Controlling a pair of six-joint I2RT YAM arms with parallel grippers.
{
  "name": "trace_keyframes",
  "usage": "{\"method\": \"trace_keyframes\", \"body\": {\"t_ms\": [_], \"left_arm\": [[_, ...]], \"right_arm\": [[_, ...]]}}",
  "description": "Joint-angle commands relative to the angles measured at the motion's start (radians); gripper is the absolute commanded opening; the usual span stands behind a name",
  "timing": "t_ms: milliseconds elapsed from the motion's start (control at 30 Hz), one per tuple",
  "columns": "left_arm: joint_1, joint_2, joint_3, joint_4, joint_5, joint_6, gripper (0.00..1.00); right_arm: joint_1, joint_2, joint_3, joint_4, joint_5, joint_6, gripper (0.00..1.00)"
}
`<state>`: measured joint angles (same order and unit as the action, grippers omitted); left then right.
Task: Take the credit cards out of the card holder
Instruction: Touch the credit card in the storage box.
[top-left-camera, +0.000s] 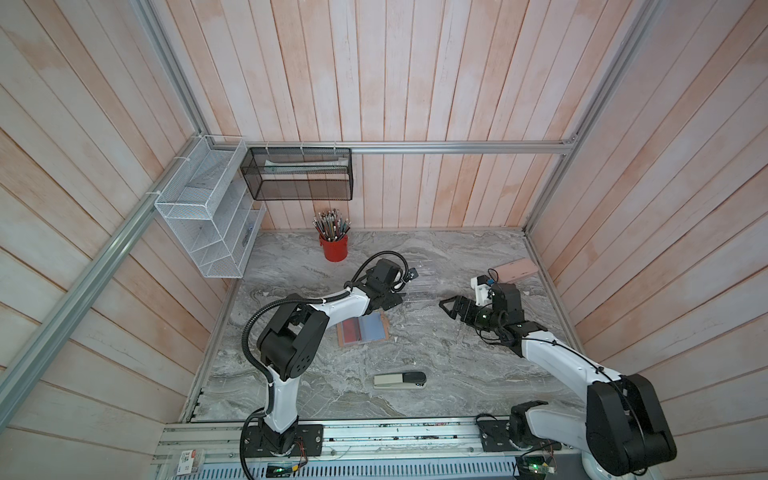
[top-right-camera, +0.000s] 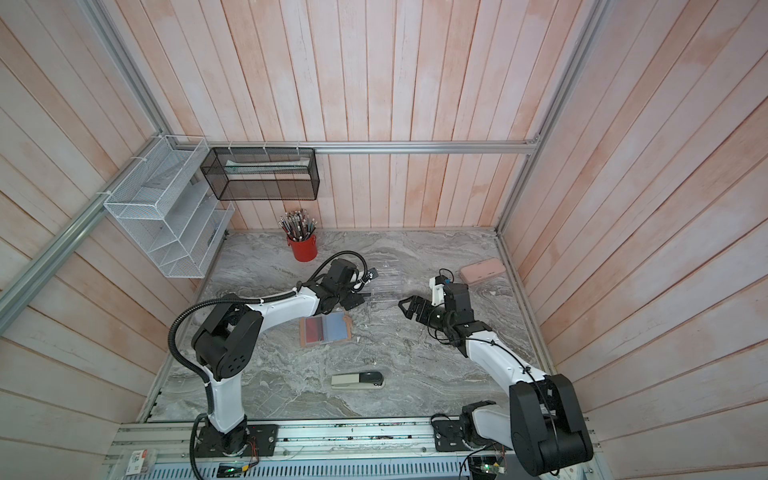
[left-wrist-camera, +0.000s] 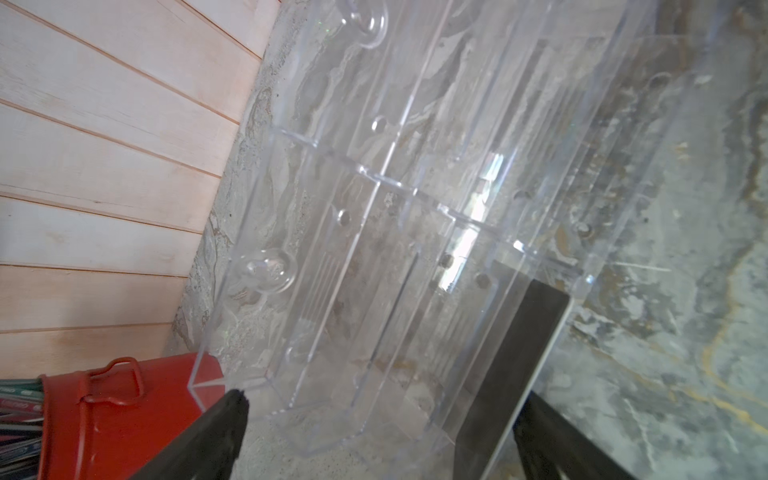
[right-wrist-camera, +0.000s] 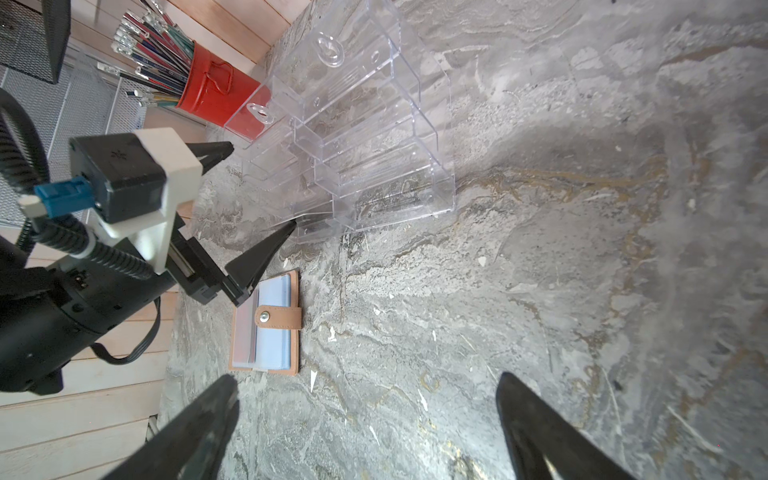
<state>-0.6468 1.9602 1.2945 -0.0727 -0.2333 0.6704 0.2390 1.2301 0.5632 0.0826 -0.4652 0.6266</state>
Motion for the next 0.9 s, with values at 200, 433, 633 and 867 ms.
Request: {"method": "trace_keyframes", "body": {"t_ms": [200, 433, 633, 867], "left_arm": [[0.015, 0.046, 0.056, 0.04, -0.021, 0.032, 1.0], [0.025, 0.055, 0.067, 0.05, -0.024, 0.037, 1.0], [0.021, 0.035, 0.057, 0.071, -0.014, 0.022, 1.0], [0.008, -0.027, 0.015, 0.087, 0.01, 0.024, 1.0]], "right_arm": [[0.003, -0.006, -0.016, 0.026, 0.008, 0.005, 0.97], [0.003, -0.004, -0.017, 0.029, 0.006, 0.005, 0.97], [0.002, 0.004, -0.021, 0.037, 0.003, 0.008, 0.97], [0.002, 0.001, -0.018, 0.033, 0.0, 0.008, 0.97]]}}
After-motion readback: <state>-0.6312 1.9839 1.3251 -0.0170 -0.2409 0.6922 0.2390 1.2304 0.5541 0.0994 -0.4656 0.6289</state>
